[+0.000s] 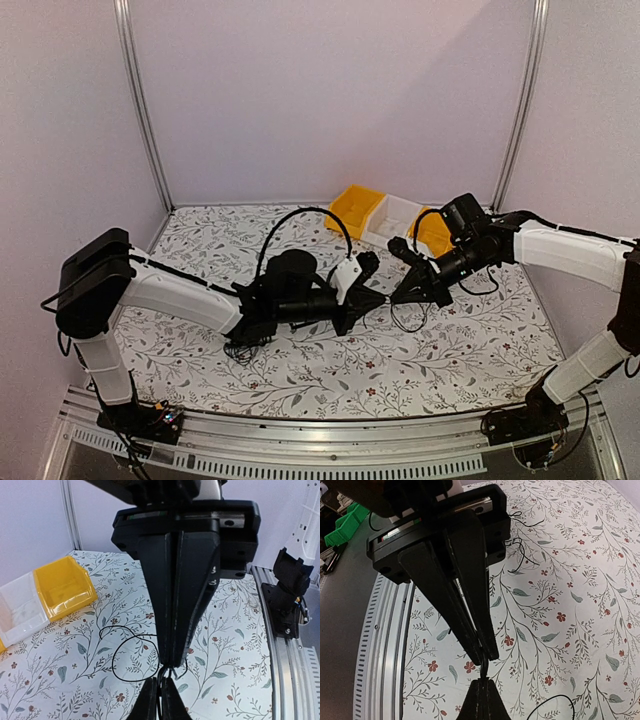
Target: Untangle the cables
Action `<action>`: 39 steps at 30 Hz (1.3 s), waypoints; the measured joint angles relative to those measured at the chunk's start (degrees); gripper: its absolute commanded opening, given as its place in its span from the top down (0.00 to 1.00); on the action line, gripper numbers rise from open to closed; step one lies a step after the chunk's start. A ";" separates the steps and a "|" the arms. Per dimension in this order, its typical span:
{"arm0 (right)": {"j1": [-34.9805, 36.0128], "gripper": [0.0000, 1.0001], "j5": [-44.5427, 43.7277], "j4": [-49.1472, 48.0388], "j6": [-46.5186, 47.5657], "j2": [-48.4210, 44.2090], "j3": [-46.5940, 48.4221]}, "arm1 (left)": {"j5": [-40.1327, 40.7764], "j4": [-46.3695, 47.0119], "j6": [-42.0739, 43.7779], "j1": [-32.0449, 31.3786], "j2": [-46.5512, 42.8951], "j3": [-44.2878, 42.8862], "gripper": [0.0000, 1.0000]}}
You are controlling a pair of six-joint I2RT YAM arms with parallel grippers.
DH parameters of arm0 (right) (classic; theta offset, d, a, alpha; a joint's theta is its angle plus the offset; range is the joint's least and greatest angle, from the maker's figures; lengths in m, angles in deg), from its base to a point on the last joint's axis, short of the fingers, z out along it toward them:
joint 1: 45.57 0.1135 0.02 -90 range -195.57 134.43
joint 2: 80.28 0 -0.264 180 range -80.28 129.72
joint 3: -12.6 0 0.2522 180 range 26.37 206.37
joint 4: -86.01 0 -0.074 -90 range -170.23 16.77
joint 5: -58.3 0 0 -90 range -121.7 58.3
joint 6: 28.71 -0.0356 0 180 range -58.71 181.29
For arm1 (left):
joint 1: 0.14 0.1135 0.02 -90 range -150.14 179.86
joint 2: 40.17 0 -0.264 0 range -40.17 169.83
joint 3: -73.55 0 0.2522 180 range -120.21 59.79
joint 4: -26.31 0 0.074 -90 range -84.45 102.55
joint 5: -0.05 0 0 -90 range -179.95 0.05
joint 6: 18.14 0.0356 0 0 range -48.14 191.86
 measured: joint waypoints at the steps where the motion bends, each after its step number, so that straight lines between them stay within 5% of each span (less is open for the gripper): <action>1: 0.00 1.00 0.02 0.04 0.07 0.00 0.02 | 0.02 0.00 0.00 0.00 0.00 0.00 1.00; 5: 0.00 1.00 0.39 0.31 0.26 0.11 0.02 | 0.09 -0.02 0.00 0.00 0.00 0.00 1.00; 10: 0.00 1.00 1.27 0.46 0.31 0.13 0.02 | 1.97 -0.07 -0.66 0.00 0.66 -0.52 0.82; 26: -0.11 1.00 4.22 1.86 0.96 0.11 0.04 | 14.36 0.42 -11.06 3.10 4.48 -3.23 0.89; 35: -0.11 1.00 1.44 -1.55 -1.36 -0.07 -0.09 | 19.85 1.51 -12.61 2.03 -2.16 7.91 0.62; 39: -0.11 1.00 0.11 -3.39 -2.67 -0.07 -0.20 | 20.85 1.84 -11.85 -0.96 -6.84 11.45 0.59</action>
